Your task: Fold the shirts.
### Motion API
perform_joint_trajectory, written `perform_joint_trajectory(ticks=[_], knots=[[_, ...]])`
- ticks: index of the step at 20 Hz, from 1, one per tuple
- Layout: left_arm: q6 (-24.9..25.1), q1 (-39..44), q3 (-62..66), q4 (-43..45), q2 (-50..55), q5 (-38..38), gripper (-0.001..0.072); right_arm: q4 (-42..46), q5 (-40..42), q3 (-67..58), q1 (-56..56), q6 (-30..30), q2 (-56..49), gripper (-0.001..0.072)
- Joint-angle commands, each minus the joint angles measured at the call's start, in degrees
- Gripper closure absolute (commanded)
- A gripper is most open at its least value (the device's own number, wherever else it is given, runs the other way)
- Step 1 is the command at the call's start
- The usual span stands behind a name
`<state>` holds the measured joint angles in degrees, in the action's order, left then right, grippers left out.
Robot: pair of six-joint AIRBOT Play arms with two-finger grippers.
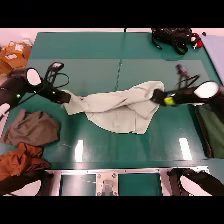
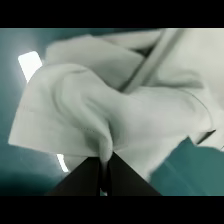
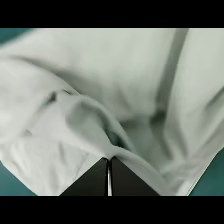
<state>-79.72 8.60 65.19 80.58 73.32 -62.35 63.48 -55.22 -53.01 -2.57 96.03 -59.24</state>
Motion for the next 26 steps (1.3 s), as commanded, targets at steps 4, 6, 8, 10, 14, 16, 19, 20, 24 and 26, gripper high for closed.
perform_joint_trajectory(ticks=[4,6,8,10,14,16,19,20,24,26], knots=[[0.3,0.0,21.9,1.5,-8.2,0.6,0.0681,3.8,-0.8,-24.1,3.3,-0.3,10.8,0.0703],[0.7,0.0,33.0,1.7,-12.0,1.7,0.0681,4.3,-0.8,-34.1,3.3,-0.2,12.5,0.0703],[0.7,0.0,44.5,1.7,-14.8,2.3,0.0681,4.1,-0.8,-43.1,3.3,-0.2,13.8,0.0703],[0.8,0.0,55.0,1.7,-16.4,2.4,0.0681,4.1,-0.8,-49.8,3.3,-0.2,15.2,0.0703],[2.5,0.0,59.5,1.7,-21.4,4.6,0.0681,4.1,-1.2,-53.1,3.3,-0.2,18.6,0.0702],[3.6,0.0,59.5,1.7,-21.4,4.3,0.0681,4.1,-4.0,-53.0,3.3,-0.2,18.8,0.0702],[3.5,0.0,54.6,1.7,-20.9,5.7,0.0681,4.1,-6.4,-47.6,3.3,-0.2,18.7,0.0702],[3.5,0.0,51.3,1.7,-20.4,6.5,0.0681,4.1,-6.1,-44.2,3.3,-0.2,18.4,0.0702],[3.7,0.0,41.7,1.2,-13.3,8.8,0.068,5.0,-3.0,-28.8,3.3,-0.3,13.5,0.0702],[3.7,0.0,40.9,0.4,-5.2,8.7,0.0681,5.0,1.4,-22.3,3.3,-0.3,7.5,0.0702]])
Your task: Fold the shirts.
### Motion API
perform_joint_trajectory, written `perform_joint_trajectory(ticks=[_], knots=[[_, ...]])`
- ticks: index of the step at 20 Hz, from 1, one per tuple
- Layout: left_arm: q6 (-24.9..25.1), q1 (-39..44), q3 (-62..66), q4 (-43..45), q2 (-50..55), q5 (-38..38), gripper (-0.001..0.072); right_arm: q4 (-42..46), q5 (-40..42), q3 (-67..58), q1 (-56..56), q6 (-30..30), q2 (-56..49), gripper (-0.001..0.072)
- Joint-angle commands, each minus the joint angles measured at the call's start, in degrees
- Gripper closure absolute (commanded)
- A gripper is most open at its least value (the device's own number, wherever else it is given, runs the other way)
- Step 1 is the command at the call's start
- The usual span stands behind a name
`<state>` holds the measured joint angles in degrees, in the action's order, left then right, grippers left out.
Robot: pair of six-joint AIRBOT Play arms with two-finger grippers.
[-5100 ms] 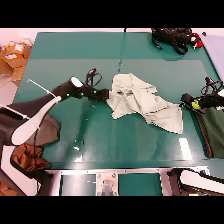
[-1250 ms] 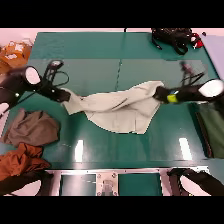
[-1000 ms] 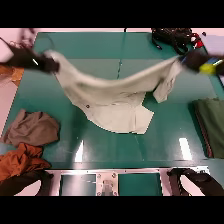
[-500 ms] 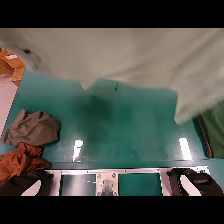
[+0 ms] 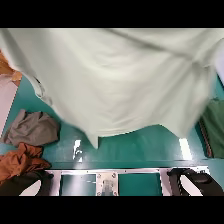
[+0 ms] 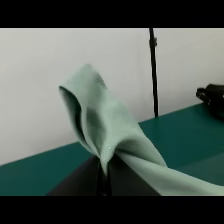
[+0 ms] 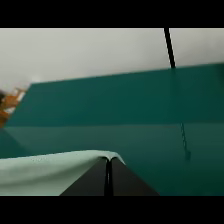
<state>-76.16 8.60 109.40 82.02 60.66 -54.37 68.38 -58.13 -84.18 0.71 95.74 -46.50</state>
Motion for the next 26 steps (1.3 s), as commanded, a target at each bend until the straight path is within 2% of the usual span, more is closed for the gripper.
perform_joint_trajectory(ticks=[1,8,12,13,14,15,16,20,23,26], knots=[[0.2,0.0,-3.3,-2.2,11.6,0.9,0.0681,0.1,6.5,11.3,0.0,-0.2,-9.3,0.0702],[0.2,0.5,-3.3,-15.4,39.2,1.2,0.0681,-0.4,16.4,13.2,2.5,-0.4,-38.9,0.0702],[0.1,0.5,-3.3,-19.8,45.0,4.7,0.0679,-0.4,18.1,9.5,6.0,-0.4,-46.8,0.0702],[-0.1,0.5,-3.3,-19.7,45.1,4.5,0.066,-0.3,18.0,8.6,6.9,-0.4,-47.2,0.0683],[-0.1,0.1,-3.0,-19.7,45.1,3.5,0.0317,-0.3,16.9,7.6,8.0,-0.6,-47.2,0.0541],[-0.6,-0.4,-2.4,-19.7,45.0,1.8,0.0032,-0.3,13.9,5.9,9.5,-1.9,-47.1,0.0388],[-1.0,-1.3,-1.2,-19.7,44.9,-1.7,0.0008,0.1,10.1,4.4,11.3,-2.8,-46.9,0.036],[-1.7,-5.9,4.0,-19.7,44.9,-18.1,0.0009,1.4,-4.7,5.7,19.7,-3.4,-43.8,0.0363],[-1.9,-9.2,5.3,-19.8,44.9,-25.7,0.0009,2.2,-8.5,15.1,24.5,-3.4,-38.8,0.036],[-1.9,-10.9,5.3,-19.9,44.9,-29.2,0.0009,2.2,-8.4,26.6,26.1,-3.0,-34.2,0.0348]])
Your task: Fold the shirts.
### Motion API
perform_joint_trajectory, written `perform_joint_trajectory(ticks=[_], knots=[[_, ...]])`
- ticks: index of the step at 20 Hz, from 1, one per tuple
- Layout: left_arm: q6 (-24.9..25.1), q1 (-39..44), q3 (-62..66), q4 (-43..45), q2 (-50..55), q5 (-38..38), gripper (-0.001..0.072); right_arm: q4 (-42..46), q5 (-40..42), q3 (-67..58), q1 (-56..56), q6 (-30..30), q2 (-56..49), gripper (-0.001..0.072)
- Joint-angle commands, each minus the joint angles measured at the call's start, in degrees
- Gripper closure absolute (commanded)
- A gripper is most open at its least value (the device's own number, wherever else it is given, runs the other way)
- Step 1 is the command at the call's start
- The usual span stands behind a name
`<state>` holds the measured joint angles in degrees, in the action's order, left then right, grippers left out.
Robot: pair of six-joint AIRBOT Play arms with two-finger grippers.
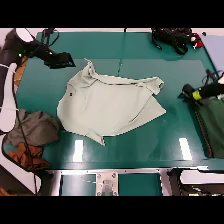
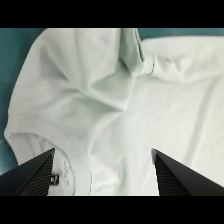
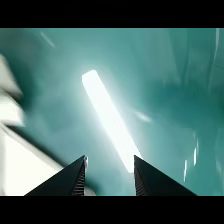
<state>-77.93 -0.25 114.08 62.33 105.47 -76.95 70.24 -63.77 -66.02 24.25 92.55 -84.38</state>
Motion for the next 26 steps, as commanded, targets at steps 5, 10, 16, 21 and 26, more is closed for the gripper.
perform_joint_trajectory(ticks=[5,10,16,21,26], knots=[[-0.3,-2.4,0.7,-0.3,0.1,-6.5,0.0009,-4.0,2.0,20.1,2.6,-0.2,4.2,0.0277],[-1.4,-2.4,0.7,-0.3,0.1,-6.5,0.0008,-21.9,9.4,22.8,-0.9,-9.0,2.6,0.0282],[-3.1,-2.4,0.8,-1.4,0.1,-8.2,0.0008,-26.7,11.5,19.2,-4.3,-13.9,-2.8,0.0679],[-4.2,-2.4,2.2,-0.8,-0.6,-12.7,0.0008,-19.5,8.0,11.9,5.7,-10.9,2.5,0.0702],[-6.9,-2.4,1.2,-0.8,-1.5,-17.7,0.0008,-18.3,5.0,13.0,16.2,-11.3,5.2,0.0701]])
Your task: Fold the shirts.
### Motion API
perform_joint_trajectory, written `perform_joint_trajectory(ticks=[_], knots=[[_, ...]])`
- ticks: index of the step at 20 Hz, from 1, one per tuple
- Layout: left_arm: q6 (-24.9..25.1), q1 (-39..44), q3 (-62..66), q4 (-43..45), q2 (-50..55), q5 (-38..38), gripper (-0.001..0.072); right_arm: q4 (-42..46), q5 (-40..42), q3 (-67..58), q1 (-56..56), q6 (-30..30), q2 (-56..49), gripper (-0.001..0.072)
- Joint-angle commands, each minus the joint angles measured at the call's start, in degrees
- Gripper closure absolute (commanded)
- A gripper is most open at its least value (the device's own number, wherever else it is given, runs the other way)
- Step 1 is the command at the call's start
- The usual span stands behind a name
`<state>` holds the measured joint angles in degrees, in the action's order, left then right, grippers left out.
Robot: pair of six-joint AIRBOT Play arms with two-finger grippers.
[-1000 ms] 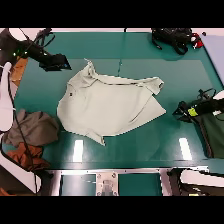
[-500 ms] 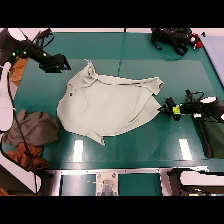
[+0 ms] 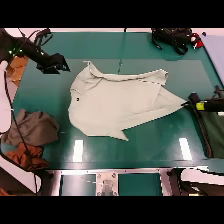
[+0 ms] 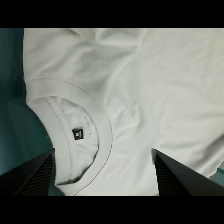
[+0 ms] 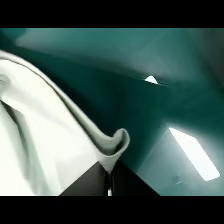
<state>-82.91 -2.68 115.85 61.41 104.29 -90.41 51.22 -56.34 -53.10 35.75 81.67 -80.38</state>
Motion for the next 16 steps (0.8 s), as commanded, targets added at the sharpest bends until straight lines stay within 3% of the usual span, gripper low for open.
perform_joint_trajectory(ticks=[1,4,8,13,16], knots=[[-3.0,0.0,-1.8,0.0,-0.4,-6.2,0.0008,0.7,-2.3,0.7,4.8,-1.2,1.2,0.0701],[-5.2,0.0,-11.2,-0.3,-3.8,-8.3,0.0009,0.7,-1.6,1.3,4.2,-2.9,1.2,0.0702],[-4.5,0.0,-36.4,-0.2,-17.5,-4.1,0.0008,0.7,-1.3,1.3,4.1,-3.3,1.2,0.0701],[-4.7,0.2,-71.3,-7.8,-38.6,17.7,0.0009,0.7,-1.3,1.5,3.2,-3.7,1.2,0.0701],[-4.0,4.5,-85.3,-15.7,-41.7,29.5,0.0009,0.4,-0.9,1.6,1.9,-3.8,1.2,0.0701]])
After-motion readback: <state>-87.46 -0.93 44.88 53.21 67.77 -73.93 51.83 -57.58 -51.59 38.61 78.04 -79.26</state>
